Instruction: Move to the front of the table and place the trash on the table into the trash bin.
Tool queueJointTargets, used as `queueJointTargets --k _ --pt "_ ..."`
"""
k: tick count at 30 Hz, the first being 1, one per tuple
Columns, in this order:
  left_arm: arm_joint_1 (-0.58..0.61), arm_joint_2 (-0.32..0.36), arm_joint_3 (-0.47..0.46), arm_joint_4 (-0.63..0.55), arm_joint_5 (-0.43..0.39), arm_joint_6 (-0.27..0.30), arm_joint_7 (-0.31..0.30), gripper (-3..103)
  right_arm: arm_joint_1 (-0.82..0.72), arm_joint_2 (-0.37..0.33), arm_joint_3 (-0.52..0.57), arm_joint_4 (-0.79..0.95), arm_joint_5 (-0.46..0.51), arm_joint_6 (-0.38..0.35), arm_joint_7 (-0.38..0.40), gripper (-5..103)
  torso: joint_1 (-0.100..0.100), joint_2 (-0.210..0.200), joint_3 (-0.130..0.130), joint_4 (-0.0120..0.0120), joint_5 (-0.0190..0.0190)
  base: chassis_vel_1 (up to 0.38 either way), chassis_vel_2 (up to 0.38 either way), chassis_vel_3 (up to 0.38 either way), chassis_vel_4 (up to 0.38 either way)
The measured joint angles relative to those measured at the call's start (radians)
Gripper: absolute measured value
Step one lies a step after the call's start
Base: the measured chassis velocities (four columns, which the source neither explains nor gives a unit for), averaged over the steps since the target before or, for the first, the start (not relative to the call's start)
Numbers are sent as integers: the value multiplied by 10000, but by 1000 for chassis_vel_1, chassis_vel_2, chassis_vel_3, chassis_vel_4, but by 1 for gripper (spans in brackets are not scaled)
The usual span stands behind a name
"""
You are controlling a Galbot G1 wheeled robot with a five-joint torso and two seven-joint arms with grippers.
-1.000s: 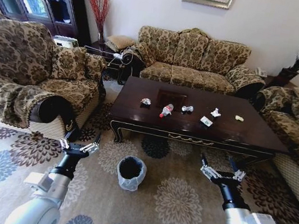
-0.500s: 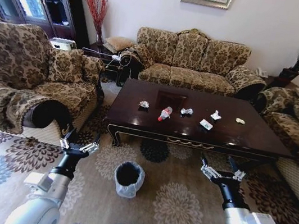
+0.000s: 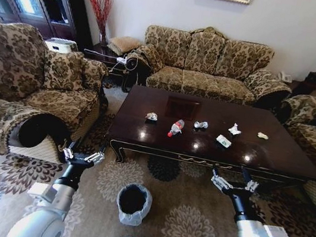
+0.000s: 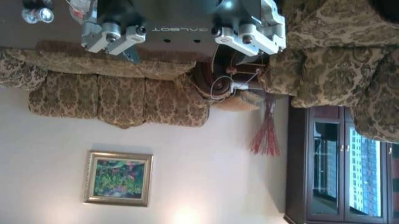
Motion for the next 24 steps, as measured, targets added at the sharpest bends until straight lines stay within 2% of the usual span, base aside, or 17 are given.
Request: queueJointTargets --k 24 --pt "-1 2 1 3 0 1 -12 100 2 -2 1 -1 4 -2 1 100 15 -5 6 0 0 2 -3 -2 2"
